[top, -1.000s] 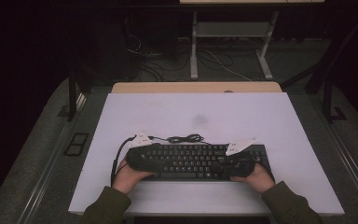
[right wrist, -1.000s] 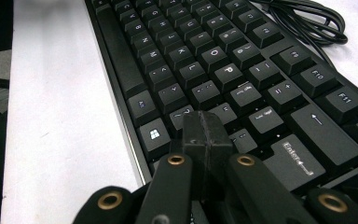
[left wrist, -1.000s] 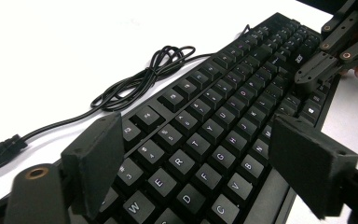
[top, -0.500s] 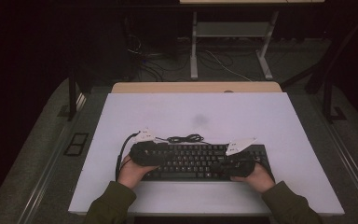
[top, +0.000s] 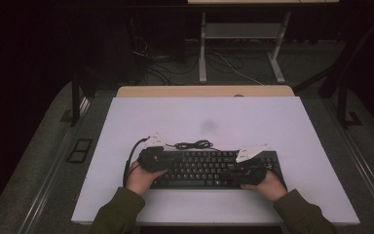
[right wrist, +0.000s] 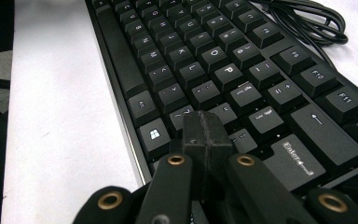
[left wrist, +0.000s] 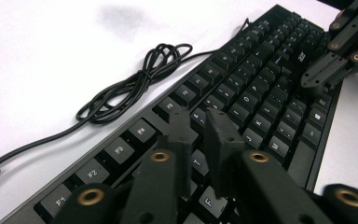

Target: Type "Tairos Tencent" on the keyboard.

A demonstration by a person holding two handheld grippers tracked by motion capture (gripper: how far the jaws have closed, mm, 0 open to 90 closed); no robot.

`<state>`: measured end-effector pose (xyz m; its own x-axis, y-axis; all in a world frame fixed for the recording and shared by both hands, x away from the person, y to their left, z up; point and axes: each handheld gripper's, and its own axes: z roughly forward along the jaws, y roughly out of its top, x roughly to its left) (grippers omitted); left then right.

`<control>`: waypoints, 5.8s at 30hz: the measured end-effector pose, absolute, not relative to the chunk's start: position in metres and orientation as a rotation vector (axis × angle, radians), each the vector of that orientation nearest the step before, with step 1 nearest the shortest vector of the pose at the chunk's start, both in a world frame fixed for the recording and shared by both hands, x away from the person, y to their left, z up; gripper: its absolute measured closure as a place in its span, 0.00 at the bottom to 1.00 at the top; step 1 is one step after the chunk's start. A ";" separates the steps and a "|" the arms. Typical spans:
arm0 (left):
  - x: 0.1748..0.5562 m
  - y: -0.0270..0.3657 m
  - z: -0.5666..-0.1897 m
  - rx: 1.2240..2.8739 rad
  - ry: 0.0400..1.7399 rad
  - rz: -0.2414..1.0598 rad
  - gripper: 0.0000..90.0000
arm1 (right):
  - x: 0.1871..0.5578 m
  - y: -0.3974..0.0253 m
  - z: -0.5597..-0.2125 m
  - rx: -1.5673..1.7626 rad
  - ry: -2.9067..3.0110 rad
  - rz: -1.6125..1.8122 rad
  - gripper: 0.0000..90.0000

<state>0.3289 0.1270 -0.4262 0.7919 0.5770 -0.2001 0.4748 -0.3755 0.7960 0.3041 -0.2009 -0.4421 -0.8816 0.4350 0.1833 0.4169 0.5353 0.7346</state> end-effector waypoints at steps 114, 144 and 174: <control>0.299 0.168 -0.432 2.040 0.788 0.203 0.41 | 0.327 -0.181 -0.424 0.813 2.587 1.496 0.42; 0.298 0.175 -0.432 2.053 0.809 0.225 0.96 | 0.341 -0.153 -0.421 0.787 2.573 1.549 0.36; 0.301 0.182 -0.438 2.088 0.825 0.212 0.99 | 0.344 -0.141 -0.424 0.781 2.592 1.545 0.34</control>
<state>0.3009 0.1816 -0.4378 0.7670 0.6259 -0.1414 0.4799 -0.4134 0.7738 0.3444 -0.1405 -0.4245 -0.8741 0.4291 0.2276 0.4043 0.3832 0.8305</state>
